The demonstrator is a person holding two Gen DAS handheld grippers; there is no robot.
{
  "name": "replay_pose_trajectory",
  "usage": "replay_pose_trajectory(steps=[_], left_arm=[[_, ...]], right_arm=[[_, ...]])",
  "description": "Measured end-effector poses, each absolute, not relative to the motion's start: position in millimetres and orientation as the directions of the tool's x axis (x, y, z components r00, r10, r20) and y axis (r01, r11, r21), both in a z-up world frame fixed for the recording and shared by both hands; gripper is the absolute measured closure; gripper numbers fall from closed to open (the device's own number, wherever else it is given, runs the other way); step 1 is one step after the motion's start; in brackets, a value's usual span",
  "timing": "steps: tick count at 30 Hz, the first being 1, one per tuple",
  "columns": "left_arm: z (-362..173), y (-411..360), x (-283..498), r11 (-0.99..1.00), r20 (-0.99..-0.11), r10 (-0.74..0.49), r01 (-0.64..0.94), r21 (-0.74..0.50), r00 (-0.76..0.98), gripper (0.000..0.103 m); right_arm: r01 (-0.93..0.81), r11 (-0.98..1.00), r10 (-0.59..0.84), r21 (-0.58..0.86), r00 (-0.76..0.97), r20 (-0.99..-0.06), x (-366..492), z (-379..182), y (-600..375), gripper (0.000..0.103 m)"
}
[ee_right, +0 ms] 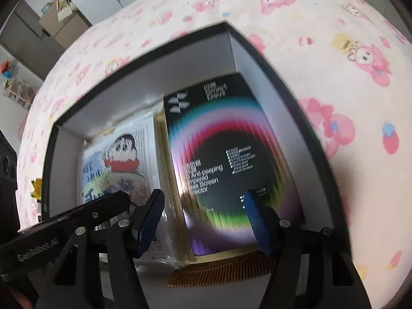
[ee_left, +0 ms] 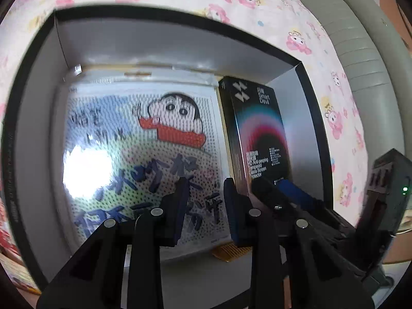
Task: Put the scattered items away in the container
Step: 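Open both grippers and lift them out of the shoebox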
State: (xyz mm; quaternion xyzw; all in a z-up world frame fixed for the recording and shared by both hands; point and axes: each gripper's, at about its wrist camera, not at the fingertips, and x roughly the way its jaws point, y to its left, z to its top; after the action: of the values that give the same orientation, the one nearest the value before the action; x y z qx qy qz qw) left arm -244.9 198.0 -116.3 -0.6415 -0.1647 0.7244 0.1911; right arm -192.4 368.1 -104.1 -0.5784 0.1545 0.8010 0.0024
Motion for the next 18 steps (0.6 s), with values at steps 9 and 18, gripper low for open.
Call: replay_pose_trajectory(steps=[9,18], left_arm=[[-100,184,-229,-0.873,-0.859,0.488,-0.107,-0.476,-0.155,0.075],[-62,176,-190,-0.882,-0.851,0.464,-0.223,-0.416,-0.246,0.074]], right_arm=[[-0.093,-0.978,-0.148,0.189,-0.334,-0.931,-187,-99,353,0.042],[-0.05,-0.993,-0.066,0.103,-0.482,-0.874,-156,-58,342,0.041]])
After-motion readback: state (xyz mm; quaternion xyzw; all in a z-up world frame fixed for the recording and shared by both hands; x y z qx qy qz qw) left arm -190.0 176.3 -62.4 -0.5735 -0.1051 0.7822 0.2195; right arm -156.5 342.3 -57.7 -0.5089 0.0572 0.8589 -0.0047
